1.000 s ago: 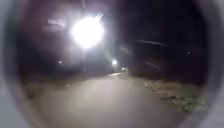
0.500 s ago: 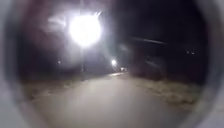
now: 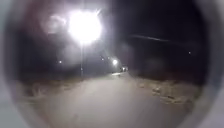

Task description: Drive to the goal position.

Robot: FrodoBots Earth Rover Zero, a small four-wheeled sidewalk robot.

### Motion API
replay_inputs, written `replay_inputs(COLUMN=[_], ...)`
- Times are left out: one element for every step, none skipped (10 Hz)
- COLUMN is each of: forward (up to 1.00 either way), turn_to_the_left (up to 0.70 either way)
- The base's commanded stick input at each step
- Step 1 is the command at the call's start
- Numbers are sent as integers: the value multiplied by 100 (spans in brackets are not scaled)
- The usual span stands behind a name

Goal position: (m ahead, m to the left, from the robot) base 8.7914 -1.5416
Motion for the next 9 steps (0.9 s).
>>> replay_inputs(forward=[100,100,100,100,100,100,100,100,100], turn_to_the_left=[0,0,0,0,0,0,0,0,0])
